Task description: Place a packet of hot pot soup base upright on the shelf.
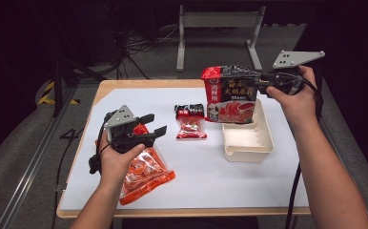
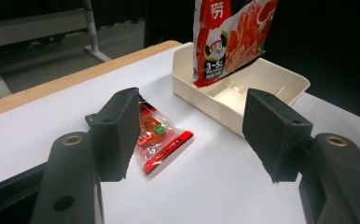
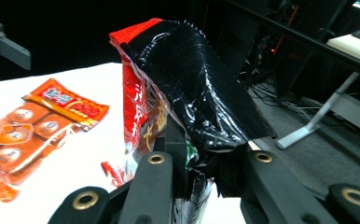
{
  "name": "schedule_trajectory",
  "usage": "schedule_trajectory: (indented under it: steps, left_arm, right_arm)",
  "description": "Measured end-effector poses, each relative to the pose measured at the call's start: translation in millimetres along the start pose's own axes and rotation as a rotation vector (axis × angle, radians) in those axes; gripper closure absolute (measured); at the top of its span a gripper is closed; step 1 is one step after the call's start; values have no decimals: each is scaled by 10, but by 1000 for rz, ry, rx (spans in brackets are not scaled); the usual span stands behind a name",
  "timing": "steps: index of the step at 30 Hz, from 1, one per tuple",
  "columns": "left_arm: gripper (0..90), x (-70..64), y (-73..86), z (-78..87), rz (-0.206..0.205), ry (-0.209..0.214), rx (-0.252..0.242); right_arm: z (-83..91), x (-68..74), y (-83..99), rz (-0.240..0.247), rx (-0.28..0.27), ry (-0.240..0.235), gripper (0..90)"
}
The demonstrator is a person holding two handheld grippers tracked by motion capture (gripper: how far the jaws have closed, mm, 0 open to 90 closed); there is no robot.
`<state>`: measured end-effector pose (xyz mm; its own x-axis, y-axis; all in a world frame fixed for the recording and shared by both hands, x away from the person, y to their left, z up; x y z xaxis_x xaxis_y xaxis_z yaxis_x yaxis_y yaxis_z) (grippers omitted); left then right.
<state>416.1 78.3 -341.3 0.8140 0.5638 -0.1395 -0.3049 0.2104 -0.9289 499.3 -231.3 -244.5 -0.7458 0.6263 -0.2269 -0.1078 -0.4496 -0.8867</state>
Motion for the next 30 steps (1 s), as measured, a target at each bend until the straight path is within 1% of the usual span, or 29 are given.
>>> schedule_trajectory:
  steps: [3, 7, 8, 9, 12, 14, 17, 18, 22, 23, 24, 25, 27, 30]
  left_arm:
    - [378, 21, -3, 9, -6, -8, -1]
    - [376, 30, -1, 22, 3, -8, -3]
    - [375, 34, 1, 27, 5, -8, -1]
    - [375, 37, 3, 28, 6, -8, -1]
    - [373, 52, 4, 31, 4, -11, 0]
    - [372, 57, 7, 32, 2, -11, 3]
    - [371, 62, 11, 38, 12, -8, 5]
    - [371, 73, 10, 41, 8, -11, 3]
    - [370, 89, 9, 63, 25, -15, -3]
    - [370, 100, 7, 68, 18, -19, -4]
    - [370, 107, 6, 75, 20, -20, -6]
    - [370, 104, 8, 80, 31, -19, -6]
    - [369, 118, 4, 91, 28, -23, -9]
    - [368, 122, 4, 97, 33, -22, -10]
  right_arm:
    - [-7, -41, 5, 9, 6, 7, 783]
    - [-14, -135, 22, 14, 16, 26, 783]
    - [-15, -183, 35, 14, 18, 37, 783]
    - [-15, -183, 35, 14, 18, 37, 783]
    - [-18, -259, 59, 21, 23, 52, 783]
    - [-20, -308, 74, 23, 22, 61, 783]
    - [-24, -371, 100, 28, 16, 73, 783]
    - [-27, -396, 113, 27, 16, 79, 783]
    - [-38, -476, 168, 18, 24, 99, 783]
    - [-41, -496, 185, 14, 27, 107, 783]
    - [-46, -512, 195, 16, 27, 111, 783]
    - [-51, -536, 213, 17, 28, 120, 783]
    - [-63, -576, 237, 27, 24, 136, 782]
    - [-80, -609, 253, 38, 13, 141, 782]
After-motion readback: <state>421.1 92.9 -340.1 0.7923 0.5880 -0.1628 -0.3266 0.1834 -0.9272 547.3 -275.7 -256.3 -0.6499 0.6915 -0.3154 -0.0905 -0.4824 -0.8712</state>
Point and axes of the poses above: each handheld gripper's, and its own axes: z roughly backward along the jaws, y roughly out of its underside, x roughly to its left, the point moved 8 cm from there along -z, roughly forward along the jaws, and after that the axes turned 4 degrees about y, right-handed, at the moved point
